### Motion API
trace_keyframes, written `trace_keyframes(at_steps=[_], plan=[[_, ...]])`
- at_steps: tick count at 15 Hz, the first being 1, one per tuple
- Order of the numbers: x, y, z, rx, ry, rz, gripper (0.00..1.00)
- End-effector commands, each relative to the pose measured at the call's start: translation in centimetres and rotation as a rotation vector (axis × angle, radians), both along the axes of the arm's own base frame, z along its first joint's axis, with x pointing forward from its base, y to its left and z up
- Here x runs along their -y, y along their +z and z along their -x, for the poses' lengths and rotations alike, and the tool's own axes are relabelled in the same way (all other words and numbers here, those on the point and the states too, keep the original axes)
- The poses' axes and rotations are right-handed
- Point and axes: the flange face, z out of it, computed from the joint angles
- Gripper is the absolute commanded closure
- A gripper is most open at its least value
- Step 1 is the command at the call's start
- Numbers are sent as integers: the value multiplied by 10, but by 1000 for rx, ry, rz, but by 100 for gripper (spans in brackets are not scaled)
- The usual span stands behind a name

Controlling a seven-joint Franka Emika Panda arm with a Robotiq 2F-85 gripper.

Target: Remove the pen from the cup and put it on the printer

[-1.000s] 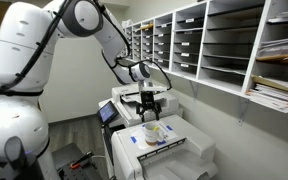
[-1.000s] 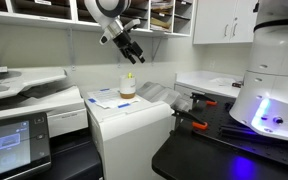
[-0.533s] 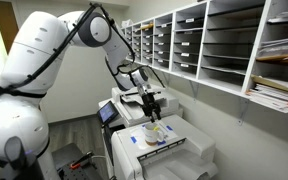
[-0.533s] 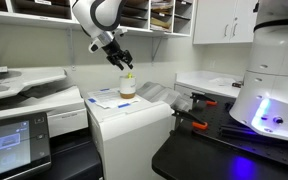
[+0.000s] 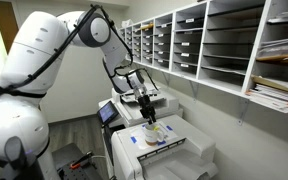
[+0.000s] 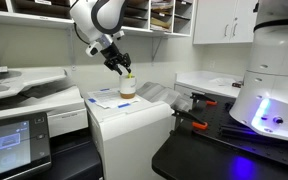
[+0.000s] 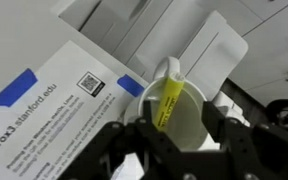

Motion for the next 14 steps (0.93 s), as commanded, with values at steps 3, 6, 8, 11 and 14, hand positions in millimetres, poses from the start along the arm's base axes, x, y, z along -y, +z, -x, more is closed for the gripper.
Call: trace_keyframes(at_steps=[3, 6, 8, 11, 14], plan=[[2, -5, 16, -27, 66, -11, 41], [1, -11, 17, -24, 94, -23, 42], [1, -13, 18, -11, 121, -23, 39], [6, -16, 18, 16, 151, -21, 41], [14, -19, 20, 5, 144, -38, 40]])
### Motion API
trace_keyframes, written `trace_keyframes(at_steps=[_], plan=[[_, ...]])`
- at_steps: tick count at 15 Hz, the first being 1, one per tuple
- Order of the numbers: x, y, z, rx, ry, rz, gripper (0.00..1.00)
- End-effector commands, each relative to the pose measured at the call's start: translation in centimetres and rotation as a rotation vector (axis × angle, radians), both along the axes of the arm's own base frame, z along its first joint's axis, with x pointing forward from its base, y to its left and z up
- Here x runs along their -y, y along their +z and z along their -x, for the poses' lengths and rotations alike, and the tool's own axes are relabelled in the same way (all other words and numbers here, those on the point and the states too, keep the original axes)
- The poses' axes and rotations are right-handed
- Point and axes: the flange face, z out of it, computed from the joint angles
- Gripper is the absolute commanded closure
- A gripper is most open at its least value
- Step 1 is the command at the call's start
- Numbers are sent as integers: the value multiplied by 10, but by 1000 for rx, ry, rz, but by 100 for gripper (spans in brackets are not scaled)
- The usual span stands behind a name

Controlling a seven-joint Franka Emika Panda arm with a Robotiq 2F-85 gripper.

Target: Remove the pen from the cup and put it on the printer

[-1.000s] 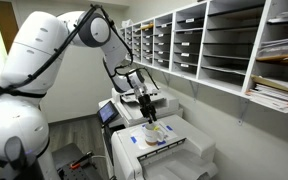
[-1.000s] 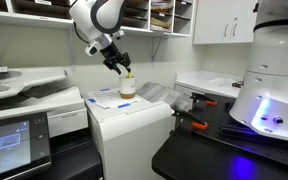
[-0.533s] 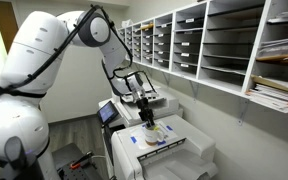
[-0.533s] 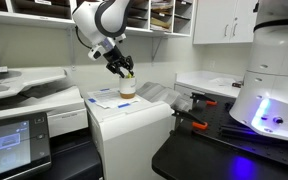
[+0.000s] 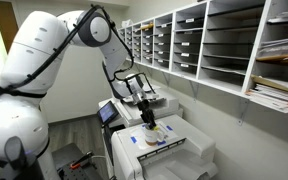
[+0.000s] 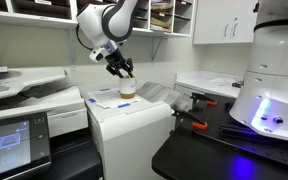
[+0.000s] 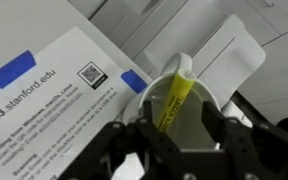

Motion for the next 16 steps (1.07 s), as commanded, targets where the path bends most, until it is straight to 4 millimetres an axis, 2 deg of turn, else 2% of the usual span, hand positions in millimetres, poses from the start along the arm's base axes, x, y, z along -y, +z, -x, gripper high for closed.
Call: trace_keyframes(at_steps=[1, 4, 6, 7, 10, 11, 12, 13, 14, 16], plan=[[10, 3, 5, -4, 24, -26, 34], [16, 2, 8, -11, 18, -17, 28], [18, 3, 11, -8, 19, -14, 43], [18, 3, 12, -11, 22, -14, 62], [20, 3, 16, -3, 43, -12, 72], [20, 3, 16, 1, 45, -7, 81], [21, 2, 16, 5, 50, -5, 95], [22, 4, 16, 12, 57, -5, 99], [22, 5, 17, 15, 57, -6, 95], [22, 8, 19, 17, 46, -3, 95]])
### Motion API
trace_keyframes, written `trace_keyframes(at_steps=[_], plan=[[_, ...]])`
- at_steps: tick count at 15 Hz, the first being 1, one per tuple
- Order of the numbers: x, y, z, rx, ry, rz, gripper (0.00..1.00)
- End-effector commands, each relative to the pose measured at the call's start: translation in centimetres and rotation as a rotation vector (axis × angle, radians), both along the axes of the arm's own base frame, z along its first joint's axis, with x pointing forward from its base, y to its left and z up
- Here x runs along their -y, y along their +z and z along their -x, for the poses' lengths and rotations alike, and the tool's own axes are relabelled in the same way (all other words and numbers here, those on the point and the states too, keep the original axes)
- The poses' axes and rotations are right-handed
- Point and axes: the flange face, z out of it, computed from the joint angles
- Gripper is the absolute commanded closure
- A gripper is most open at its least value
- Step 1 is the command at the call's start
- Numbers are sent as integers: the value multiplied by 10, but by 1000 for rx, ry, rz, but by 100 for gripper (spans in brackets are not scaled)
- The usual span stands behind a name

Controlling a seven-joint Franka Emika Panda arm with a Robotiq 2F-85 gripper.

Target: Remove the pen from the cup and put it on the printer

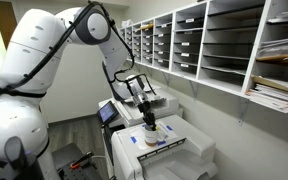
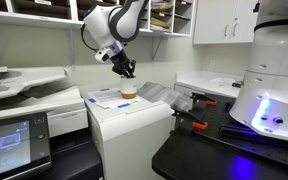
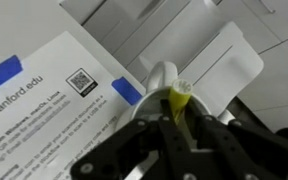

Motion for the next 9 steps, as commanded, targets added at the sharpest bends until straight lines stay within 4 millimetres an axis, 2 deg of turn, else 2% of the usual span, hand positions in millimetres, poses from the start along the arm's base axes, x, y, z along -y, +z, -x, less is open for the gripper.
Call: trace_keyframes(at_steps=[1, 6, 9], plan=[[4, 14, 10, 24, 5, 12, 95], [-4, 56, 18, 97, 2, 20, 95], [-12, 92, 19, 157, -24, 37, 95]])
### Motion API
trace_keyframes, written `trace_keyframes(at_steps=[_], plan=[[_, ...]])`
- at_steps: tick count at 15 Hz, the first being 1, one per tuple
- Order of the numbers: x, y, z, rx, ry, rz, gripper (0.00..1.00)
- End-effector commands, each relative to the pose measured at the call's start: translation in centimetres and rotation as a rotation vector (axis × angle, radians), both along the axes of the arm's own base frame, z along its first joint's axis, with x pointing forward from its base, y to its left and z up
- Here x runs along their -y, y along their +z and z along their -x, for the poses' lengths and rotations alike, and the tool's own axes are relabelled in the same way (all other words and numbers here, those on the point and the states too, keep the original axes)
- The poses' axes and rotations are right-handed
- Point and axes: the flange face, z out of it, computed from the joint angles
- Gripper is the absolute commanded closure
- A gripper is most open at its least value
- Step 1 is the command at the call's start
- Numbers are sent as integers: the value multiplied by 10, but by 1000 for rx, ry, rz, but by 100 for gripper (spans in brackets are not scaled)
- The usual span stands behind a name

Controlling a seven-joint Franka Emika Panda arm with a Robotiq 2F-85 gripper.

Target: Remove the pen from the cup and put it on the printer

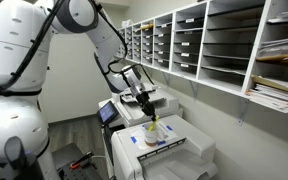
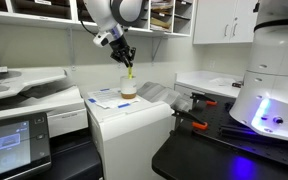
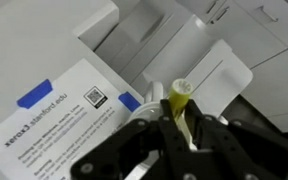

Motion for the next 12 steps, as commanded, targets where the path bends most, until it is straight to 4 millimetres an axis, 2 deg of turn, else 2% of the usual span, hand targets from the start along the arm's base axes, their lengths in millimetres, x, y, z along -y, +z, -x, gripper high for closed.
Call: trace_keyframes(at_steps=[1, 4, 6, 12], plan=[[-8, 38, 7, 83, -37, 26, 95], [-16, 61, 6, 123, -50, 37, 95], [-23, 66, 2, 105, -1, 19, 95], [-69, 32, -21, -31, 114, -93, 95]])
